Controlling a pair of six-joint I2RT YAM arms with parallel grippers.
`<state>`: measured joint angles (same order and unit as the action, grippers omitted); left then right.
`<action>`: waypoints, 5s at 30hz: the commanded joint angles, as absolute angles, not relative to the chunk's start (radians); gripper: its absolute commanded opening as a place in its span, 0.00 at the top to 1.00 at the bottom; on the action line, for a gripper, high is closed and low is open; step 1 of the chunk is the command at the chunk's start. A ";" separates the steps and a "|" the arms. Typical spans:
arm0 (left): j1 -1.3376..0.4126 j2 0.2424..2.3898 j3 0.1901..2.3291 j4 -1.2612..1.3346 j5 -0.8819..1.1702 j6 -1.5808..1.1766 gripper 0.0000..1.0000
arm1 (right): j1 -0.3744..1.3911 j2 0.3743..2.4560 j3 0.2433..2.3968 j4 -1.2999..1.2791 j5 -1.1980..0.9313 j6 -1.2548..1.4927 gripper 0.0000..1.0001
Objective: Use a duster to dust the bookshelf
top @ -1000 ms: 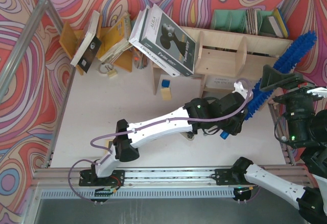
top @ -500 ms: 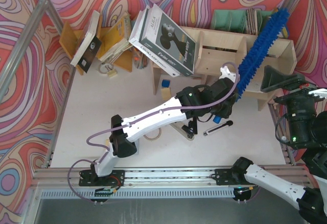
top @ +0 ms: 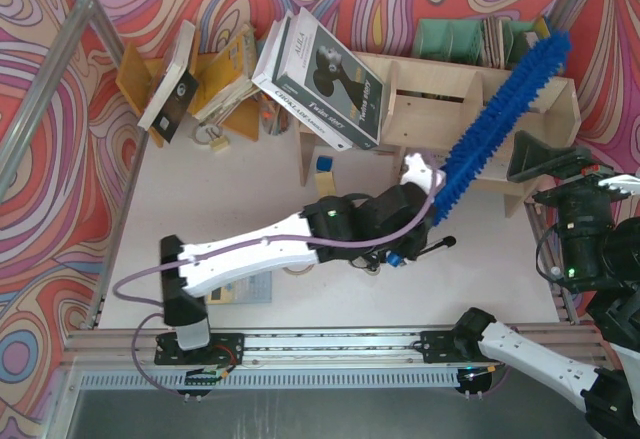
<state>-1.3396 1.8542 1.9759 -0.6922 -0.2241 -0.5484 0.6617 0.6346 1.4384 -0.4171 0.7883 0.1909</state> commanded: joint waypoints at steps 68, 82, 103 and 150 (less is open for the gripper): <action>-1.476 1.579 1.463 -0.740 -0.564 -0.712 1.00 | 0.666 0.511 1.062 -0.438 0.842 0.340 0.01; -1.463 1.476 1.332 -0.895 -0.591 -0.839 1.00 | 0.666 0.515 1.047 -0.436 0.837 0.355 0.01; -1.456 1.600 1.506 -0.833 -0.571 -0.755 1.00 | 0.666 0.518 1.051 -0.431 0.840 0.342 0.01; -1.457 1.656 1.568 -0.809 -0.458 -0.671 1.00 | 0.666 0.501 1.035 -0.435 0.851 0.345 0.01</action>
